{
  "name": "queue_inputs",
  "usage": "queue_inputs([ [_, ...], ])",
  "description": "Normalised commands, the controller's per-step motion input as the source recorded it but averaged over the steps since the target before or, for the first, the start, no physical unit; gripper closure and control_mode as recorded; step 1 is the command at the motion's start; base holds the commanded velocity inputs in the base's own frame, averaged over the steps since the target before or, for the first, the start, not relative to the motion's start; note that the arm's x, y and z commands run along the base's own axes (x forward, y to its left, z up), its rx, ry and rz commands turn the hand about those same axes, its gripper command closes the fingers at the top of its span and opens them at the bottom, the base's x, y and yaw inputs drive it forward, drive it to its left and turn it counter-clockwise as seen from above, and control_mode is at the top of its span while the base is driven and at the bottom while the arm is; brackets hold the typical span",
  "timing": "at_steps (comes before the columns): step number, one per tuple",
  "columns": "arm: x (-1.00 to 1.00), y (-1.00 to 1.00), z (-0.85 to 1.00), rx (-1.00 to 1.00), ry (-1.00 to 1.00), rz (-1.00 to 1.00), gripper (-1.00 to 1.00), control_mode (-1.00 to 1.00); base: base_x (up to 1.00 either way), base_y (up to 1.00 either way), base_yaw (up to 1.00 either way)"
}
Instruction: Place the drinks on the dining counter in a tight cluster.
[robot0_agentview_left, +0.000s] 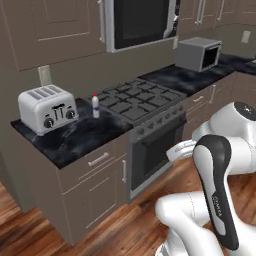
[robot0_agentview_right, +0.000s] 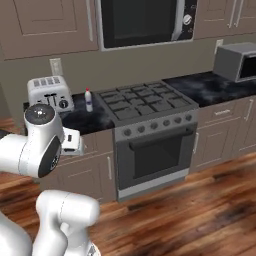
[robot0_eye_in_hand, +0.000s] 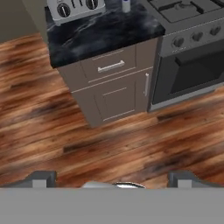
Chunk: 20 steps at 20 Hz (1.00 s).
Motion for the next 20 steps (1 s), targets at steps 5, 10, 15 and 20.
queue_inputs([
  [5,0.00,0.00,0.00,0.00,0.00,0.00,-1.00,1.00,0.87,-0.11,0.05],
  [10,0.00,0.00,0.00,0.00,0.00,0.00,-1.00,1.00,0.81,-0.08,0.20],
  [15,0.00,0.00,0.00,0.00,0.00,0.00,-1.00,1.00,0.61,-0.04,0.50],
  [20,0.00,0.00,0.00,0.00,0.00,0.00,-1.00,1.00,0.66,-0.09,0.38],
])
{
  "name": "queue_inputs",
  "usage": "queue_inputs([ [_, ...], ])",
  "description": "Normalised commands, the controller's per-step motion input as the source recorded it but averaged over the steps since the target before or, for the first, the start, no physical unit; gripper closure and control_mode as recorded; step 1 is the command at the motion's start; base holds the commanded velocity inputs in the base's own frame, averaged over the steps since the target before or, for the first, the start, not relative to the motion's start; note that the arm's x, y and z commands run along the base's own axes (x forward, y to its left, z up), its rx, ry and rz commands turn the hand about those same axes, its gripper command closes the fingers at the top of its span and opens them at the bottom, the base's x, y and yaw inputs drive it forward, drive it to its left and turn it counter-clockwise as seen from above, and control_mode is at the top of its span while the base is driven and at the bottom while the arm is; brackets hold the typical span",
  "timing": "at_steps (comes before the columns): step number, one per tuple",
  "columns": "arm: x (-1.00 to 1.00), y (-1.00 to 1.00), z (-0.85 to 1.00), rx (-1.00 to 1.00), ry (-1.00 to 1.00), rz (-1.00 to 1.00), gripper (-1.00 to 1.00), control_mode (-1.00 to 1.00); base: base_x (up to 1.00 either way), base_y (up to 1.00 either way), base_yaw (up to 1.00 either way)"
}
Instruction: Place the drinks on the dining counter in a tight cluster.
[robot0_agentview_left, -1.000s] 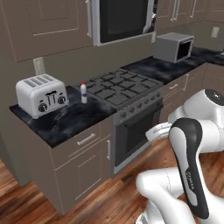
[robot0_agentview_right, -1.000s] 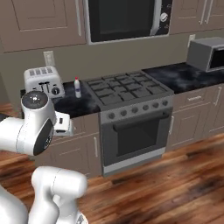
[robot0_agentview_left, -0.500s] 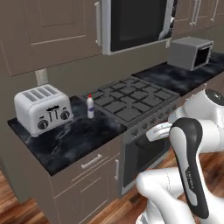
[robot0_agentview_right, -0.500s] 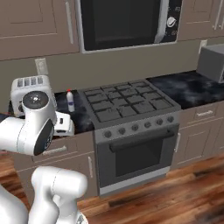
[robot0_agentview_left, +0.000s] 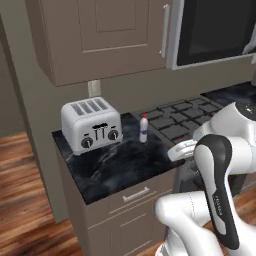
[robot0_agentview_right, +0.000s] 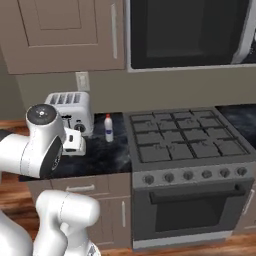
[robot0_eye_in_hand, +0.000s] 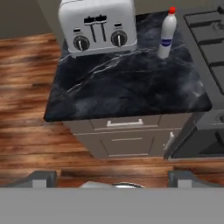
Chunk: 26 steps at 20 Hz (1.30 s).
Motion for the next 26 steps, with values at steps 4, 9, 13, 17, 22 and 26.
queue_inputs([
  [4,0.00,0.00,0.00,0.00,0.00,0.00,-1.00,1.00,0.67,-0.13,0.35],
  [9,0.00,0.00,0.00,0.00,0.00,0.00,-1.00,1.00,0.54,-0.31,0.12],
  [13,0.00,0.00,0.00,0.00,0.00,0.00,-1.00,1.00,0.45,-0.21,0.10],
  [17,0.00,0.00,0.00,0.00,0.00,0.00,-1.00,1.00,0.26,-0.15,0.12],
  [22,0.00,0.00,0.00,0.00,0.00,0.00,-1.00,1.00,0.23,-0.07,0.09],
  [26,0.00,0.00,0.00,0.00,0.00,0.00,-1.00,1.00,0.00,0.00,0.00],
])
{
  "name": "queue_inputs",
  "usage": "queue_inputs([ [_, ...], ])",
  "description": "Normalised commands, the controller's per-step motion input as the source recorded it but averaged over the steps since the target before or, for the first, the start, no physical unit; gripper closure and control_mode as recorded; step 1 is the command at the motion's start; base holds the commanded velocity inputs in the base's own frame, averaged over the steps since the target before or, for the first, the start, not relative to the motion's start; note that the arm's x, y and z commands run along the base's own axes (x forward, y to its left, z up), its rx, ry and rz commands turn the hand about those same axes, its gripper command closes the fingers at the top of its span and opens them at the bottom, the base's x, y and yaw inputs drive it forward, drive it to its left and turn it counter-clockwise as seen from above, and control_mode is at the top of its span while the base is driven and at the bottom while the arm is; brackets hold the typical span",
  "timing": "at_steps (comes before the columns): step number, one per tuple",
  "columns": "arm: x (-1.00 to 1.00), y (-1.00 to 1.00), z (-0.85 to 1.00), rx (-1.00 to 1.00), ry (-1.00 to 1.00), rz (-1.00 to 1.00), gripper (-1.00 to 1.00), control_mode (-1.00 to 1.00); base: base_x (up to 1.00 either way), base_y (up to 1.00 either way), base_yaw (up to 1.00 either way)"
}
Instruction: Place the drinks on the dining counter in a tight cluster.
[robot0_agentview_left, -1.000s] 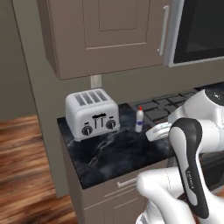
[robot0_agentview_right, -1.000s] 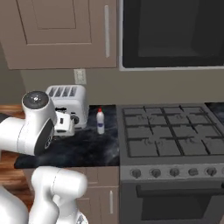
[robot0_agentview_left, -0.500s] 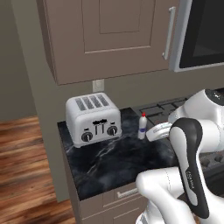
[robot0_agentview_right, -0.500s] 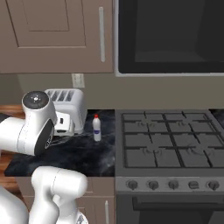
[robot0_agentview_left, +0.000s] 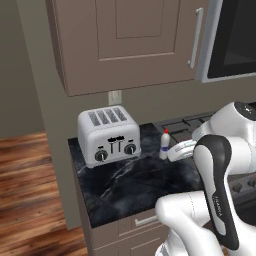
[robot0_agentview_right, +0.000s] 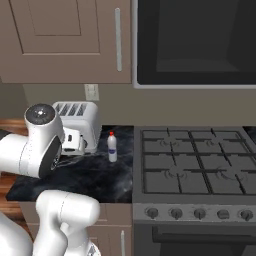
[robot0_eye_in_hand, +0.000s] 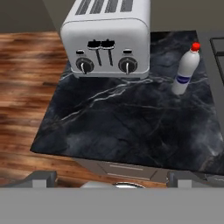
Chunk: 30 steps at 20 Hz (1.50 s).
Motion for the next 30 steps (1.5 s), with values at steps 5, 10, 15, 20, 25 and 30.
queue_inputs([
  [5,0.00,0.00,0.00,0.00,0.00,0.00,-1.00,-1.00,0.00,0.00,0.00],
  [10,-0.13,-0.02,0.00,-0.03,-0.20,0.09,-1.00,-1.00,0.00,0.00,0.00],
  [15,-0.18,-0.04,0.00,0.00,-0.23,0.24,-1.00,-1.00,0.00,0.00,0.00],
  [20,-0.19,-0.05,0.00,0.00,-0.19,0.20,-1.00,-1.00,0.00,0.00,0.00],
  [25,-0.15,-0.19,-0.04,0.04,-0.02,0.17,-1.00,-1.00,0.00,0.00,0.00],
  [30,-0.21,-0.15,-0.15,0.05,-0.09,0.13,-1.00,-1.00,0.00,0.00,0.00],
])
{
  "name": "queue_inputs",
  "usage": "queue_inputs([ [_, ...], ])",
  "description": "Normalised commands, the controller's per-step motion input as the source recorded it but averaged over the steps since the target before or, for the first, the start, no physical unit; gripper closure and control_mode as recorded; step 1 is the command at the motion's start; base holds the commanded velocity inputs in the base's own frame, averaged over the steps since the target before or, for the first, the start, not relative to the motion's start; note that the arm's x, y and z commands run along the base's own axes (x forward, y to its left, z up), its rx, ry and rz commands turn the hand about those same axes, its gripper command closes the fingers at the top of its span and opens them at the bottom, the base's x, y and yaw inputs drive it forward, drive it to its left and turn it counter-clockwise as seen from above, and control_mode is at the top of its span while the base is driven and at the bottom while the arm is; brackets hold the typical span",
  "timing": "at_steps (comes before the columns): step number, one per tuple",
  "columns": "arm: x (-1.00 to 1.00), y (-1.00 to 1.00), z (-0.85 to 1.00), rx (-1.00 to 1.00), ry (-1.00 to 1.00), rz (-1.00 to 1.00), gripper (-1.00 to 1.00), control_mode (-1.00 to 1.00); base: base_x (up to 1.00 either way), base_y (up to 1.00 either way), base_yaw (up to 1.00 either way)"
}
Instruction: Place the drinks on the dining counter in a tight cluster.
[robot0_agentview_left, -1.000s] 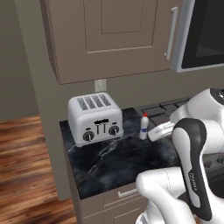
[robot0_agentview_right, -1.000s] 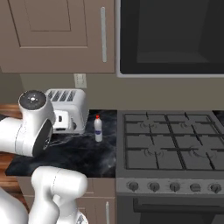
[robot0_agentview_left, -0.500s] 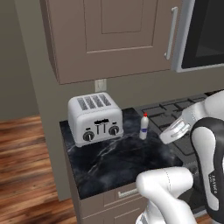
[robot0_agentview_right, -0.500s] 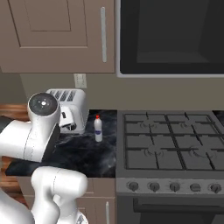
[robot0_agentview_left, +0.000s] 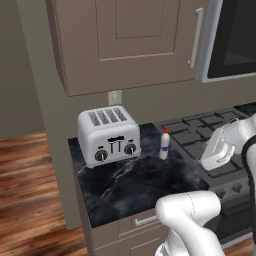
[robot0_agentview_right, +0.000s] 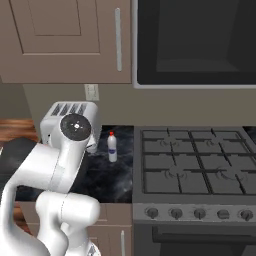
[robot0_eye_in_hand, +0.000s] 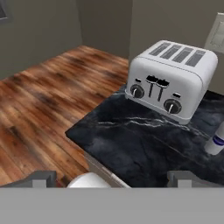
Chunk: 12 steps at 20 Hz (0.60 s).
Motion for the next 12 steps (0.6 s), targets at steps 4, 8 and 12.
queue_inputs([
  [4,-0.01,-0.17,-0.15,0.09,-0.12,0.05,-1.00,-1.00,0.00,0.00,0.00],
  [8,0.00,-0.11,-0.18,0.09,-0.12,0.03,-1.00,-1.00,0.00,0.00,0.00],
  [12,0.04,-0.14,-0.19,0.05,-0.16,0.03,-1.00,-1.00,0.00,0.00,0.00],
])
